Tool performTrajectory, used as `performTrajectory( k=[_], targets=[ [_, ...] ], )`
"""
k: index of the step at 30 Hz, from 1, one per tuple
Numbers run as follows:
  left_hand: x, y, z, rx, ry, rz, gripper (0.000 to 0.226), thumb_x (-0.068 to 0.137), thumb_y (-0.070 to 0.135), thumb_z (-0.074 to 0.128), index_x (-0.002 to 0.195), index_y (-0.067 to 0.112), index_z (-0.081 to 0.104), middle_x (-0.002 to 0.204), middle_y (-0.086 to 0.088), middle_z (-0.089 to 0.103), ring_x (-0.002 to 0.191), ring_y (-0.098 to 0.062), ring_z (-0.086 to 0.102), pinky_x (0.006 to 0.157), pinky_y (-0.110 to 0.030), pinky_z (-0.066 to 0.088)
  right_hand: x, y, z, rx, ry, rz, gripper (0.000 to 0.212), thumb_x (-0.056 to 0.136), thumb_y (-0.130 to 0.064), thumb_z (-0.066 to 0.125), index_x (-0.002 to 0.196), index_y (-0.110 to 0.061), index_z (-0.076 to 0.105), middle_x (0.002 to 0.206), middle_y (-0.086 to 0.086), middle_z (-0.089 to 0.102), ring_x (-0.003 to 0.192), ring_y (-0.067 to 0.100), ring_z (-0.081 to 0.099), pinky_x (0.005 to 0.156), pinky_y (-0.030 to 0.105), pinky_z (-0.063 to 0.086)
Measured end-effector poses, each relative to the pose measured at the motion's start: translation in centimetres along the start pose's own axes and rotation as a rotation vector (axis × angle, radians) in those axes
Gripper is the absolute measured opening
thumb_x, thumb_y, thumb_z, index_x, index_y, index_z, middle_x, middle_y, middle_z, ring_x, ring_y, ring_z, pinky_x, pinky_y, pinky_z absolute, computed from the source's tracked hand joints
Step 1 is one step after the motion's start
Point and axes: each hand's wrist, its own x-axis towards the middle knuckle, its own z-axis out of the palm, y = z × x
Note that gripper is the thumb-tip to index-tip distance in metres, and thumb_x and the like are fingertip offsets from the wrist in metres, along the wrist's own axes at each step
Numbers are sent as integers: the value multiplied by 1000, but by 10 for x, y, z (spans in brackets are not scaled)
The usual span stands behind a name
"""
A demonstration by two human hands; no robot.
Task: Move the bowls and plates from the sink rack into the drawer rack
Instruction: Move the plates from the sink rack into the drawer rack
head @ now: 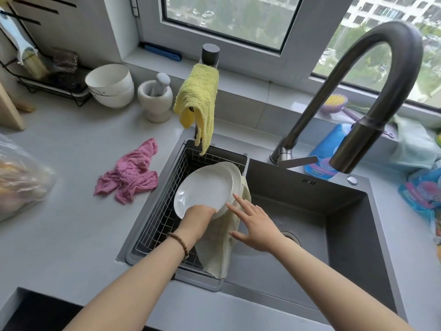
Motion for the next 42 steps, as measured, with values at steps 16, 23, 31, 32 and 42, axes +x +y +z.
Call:
performTrajectory(
  k=[16,23,31,32,42],
  targets=[
    [-68,-8,-61,-211,309,-59,13,89,24,59,88,13,66,86,-3,70,80,-22,62,65,-30,46,-13,-42,-17,213,116,48,80,90,-57,51,152,-36,4,162,-8,-2,149,15,7,121,38,10],
    [-157,17,-95,-755,528,-105,27,83,16,68,109,11,69,103,0,72,91,-11,67,84,-27,56,-60,-109,-31,691,81,-60,86,87,-46,62,153,-28,10,161,-10,10,143,0,10,114,22,11],
    [-337,49,-59,-1147,739,-241,22,84,7,67,106,4,68,96,-11,73,86,-20,71,76,-34,59,-178,-204,20,765,37,-368,95,80,-38,74,150,-36,10,158,-13,18,141,0,21,117,24,26],
    [-363,53,-48,-1188,771,-272,20,84,7,67,104,6,68,95,-10,73,85,-18,71,76,-33,59,-195,-215,32,750,25,-398,97,78,-40,75,148,-40,8,158,-13,18,142,1,20,118,28,24],
    [-626,46,55,-1419,1082,-655,29,83,10,68,110,1,65,98,-12,73,85,-17,71,66,-23,57,-341,-366,140,665,-311,-744,107,72,-44,80,148,-42,5,154,-27,14,141,-8,18,119,29,25]
  ],
)
